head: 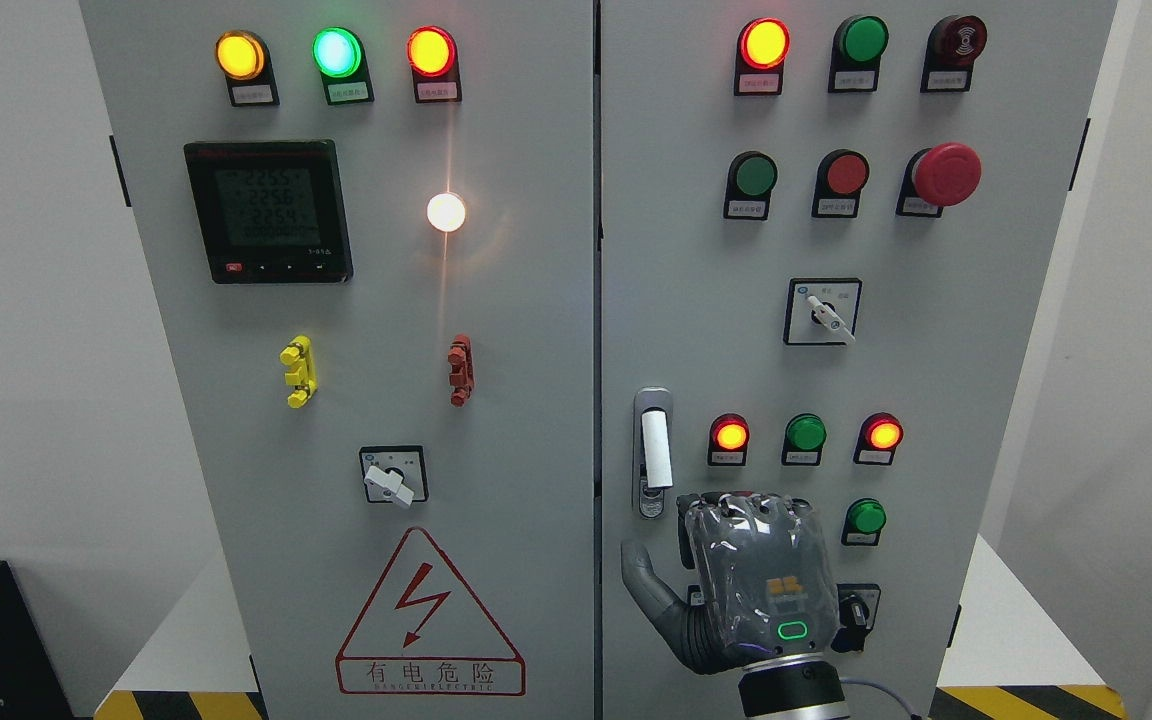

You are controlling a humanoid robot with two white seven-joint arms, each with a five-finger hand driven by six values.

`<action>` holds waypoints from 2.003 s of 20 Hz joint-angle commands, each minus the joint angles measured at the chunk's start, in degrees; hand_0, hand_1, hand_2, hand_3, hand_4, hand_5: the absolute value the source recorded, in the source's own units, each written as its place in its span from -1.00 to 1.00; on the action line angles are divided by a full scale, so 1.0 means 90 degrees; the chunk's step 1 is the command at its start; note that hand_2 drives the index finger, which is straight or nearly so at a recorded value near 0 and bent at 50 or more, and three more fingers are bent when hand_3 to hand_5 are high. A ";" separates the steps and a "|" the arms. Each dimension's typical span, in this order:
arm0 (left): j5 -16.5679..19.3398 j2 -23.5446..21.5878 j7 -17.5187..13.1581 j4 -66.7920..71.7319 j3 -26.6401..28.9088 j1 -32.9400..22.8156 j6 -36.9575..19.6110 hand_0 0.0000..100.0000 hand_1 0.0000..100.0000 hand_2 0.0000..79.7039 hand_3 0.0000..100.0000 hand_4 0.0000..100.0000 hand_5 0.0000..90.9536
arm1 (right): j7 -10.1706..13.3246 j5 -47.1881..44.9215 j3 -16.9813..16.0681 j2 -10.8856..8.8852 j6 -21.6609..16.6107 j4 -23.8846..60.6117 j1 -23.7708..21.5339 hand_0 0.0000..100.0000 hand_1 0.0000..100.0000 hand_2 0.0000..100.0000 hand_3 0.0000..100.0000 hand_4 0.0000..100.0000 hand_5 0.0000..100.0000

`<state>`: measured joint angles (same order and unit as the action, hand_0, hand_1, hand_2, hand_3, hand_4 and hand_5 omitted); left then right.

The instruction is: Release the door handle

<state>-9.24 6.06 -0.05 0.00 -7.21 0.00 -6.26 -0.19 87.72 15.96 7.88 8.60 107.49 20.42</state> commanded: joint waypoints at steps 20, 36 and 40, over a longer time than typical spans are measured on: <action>0.0002 0.0000 0.0005 0.0186 0.0000 0.0166 0.0002 -0.76 0.11 -1.00 -1.00 -1.00 -1.00 | -0.0057 -0.0001 -0.0269 0.0013 0.0188 -0.0606 0.0632 -0.31 -0.37 0.88 1.00 1.00 1.00; 0.0002 0.0000 0.0005 0.0186 0.0000 0.0166 0.0002 -0.76 0.11 -1.00 -1.00 -1.00 -1.00 | -0.0057 -0.0001 -0.0279 0.0013 0.0246 -0.0684 0.0729 -0.33 -0.36 0.88 1.00 1.00 1.00; 0.0002 0.0000 0.0005 0.0186 0.0000 0.0166 0.0002 -0.76 0.11 -1.00 -1.00 -1.00 -1.00 | -0.0047 -0.0001 -0.0279 0.0013 0.0246 -0.0674 0.0729 -0.34 -0.34 0.88 1.00 1.00 1.00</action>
<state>-9.24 6.06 -0.05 0.00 -7.21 0.00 -6.26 -0.95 87.71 13.59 7.99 10.76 101.82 26.90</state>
